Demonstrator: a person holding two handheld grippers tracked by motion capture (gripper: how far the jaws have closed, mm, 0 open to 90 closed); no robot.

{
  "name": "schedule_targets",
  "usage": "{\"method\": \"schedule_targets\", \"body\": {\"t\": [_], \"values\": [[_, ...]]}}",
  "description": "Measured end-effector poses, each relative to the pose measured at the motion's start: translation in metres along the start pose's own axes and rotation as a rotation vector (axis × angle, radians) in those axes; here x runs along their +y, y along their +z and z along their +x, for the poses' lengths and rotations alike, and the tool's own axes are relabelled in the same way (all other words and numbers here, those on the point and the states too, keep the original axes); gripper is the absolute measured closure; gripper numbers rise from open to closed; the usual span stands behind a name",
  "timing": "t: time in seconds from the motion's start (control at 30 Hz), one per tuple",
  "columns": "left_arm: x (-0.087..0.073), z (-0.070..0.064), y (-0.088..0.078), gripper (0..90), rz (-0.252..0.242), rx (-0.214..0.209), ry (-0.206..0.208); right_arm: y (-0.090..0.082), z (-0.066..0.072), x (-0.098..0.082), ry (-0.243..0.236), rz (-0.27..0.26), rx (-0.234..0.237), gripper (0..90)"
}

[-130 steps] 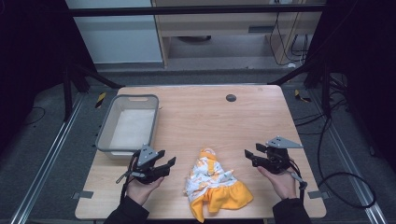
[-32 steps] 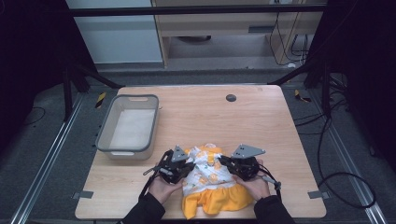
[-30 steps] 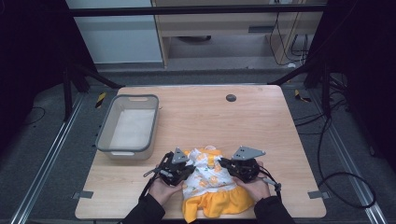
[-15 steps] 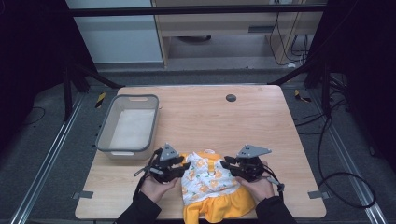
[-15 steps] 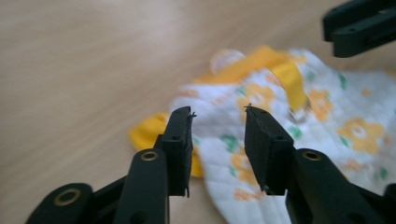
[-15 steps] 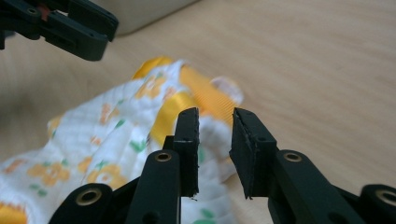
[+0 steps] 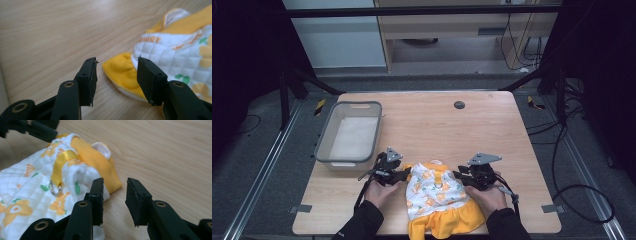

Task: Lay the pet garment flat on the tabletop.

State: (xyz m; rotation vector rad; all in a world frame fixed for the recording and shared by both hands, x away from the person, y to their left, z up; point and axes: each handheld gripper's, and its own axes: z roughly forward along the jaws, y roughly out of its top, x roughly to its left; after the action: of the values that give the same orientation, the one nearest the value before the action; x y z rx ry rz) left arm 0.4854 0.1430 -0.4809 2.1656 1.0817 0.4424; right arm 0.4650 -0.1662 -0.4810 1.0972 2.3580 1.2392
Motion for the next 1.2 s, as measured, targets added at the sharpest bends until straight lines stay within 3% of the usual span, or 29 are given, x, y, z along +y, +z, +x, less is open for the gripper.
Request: {"method": "schedule_targets", "body": {"t": [0.03, 0.23, 0.47, 0.63, 0.7, 0.77, 0.87, 0.93, 1.0, 1.07, 1.13, 1.2], "values": [[-0.001, 0.000, 0.002, 50.5, 0.007, -0.002, 0.000, 0.004, 0.003, -0.001, -0.006, 0.007, 0.022, 64.9], [-0.004, -0.003, 0.007, 60.4, 0.044, -0.019, 0.004, 0.012, 0.009, -0.002, -0.020, 0.029, 0.031, 64.8], [-0.003, -0.008, 0.010, 82.4, 0.057, -0.033, 0.002, 0.021, 0.011, -0.002, -0.008, 0.044, 0.047, 78.9], [-0.003, -0.007, 0.009, 89.3, 0.054, -0.032, -0.008, 0.021, 0.012, 0.002, -0.002, 0.045, 0.047, 86.8], [-0.002, -0.006, 0.005, 89.6, 0.031, -0.023, -0.010, 0.019, 0.012, 0.003, -0.003, 0.043, 0.042, 87.1], [0.002, -0.004, -0.005, 89.7, -0.030, -0.019, -0.025, 0.010, 0.010, 0.008, -0.002, 0.002, 0.031, 87.5], [0.007, -0.004, -0.014, 89.8, -0.063, -0.013, -0.015, 0.002, 0.008, 0.012, -0.005, -0.039, 0.016, 87.7], [0.019, -0.006, -0.032, 89.8, -0.134, -0.008, 0.003, -0.009, 0.007, 0.020, -0.020, -0.081, -0.002, 87.9], [0.022, -0.006, -0.036, 89.8, -0.149, -0.004, 0.008, -0.014, 0.006, 0.025, -0.034, -0.105, -0.020, 87.9], [0.036, -0.008, -0.049, 89.8, -0.218, 0.005, 0.023, -0.018, 0.005, 0.031, -0.048, -0.127, -0.039, 87.9], [0.041, -0.010, -0.052, 89.8, -0.232, 0.021, 0.035, -0.021, 0.005, 0.034, -0.055, -0.141, -0.052, 87.9], [0.059, -0.011, -0.063, 89.8, -0.267, 0.059, 0.072, -0.027, 0.007, 0.047, -0.067, -0.197, -0.085, 87.9]]}}
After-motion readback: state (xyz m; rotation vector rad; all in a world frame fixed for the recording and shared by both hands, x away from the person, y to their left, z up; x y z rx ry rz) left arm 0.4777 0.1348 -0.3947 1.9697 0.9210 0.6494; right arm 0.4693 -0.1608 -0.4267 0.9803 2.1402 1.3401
